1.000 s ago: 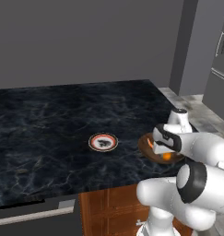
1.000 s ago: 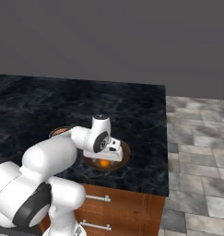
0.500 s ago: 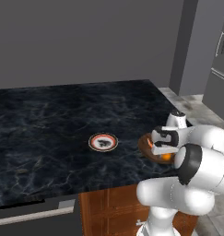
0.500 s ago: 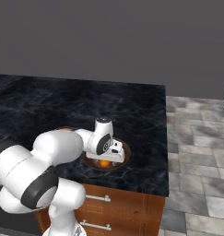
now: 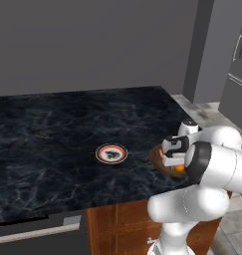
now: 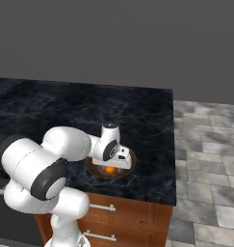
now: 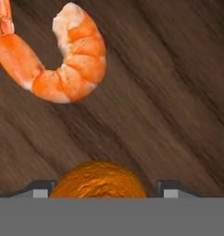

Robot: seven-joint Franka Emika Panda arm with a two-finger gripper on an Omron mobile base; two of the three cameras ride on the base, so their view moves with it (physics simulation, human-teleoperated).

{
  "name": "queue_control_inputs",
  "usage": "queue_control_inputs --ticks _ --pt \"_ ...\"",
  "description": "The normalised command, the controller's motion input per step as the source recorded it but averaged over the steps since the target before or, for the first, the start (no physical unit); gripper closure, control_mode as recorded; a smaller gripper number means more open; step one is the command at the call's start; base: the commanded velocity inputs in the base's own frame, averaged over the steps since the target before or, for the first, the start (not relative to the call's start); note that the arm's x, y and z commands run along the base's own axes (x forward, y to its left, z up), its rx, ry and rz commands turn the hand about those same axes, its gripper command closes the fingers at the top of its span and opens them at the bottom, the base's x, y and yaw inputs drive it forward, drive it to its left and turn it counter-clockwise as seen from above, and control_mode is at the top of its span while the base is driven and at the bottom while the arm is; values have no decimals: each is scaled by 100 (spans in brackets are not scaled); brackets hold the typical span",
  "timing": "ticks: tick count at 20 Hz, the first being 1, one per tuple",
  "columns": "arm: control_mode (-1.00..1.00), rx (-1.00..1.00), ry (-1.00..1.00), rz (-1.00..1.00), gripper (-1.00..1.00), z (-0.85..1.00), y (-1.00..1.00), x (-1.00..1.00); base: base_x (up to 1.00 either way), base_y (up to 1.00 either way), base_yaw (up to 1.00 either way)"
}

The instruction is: Remove the tangerine from the bowl and place it on the small plate. Then place the bowl with only the shrimp in the microwave, close the door, and press the start button to microwave the shrimp.

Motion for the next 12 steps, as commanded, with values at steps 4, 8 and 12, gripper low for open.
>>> queue_control_inputs --ticks 4,8,12 --pt "-100 0 -3 0 100 13 2 -5 0 0 0" --pt "-100 -4 -31 0 100 92 0 -59 0 0 0" --pt "-100 -3 -11 2 100 100 49 -19 0 0 0"
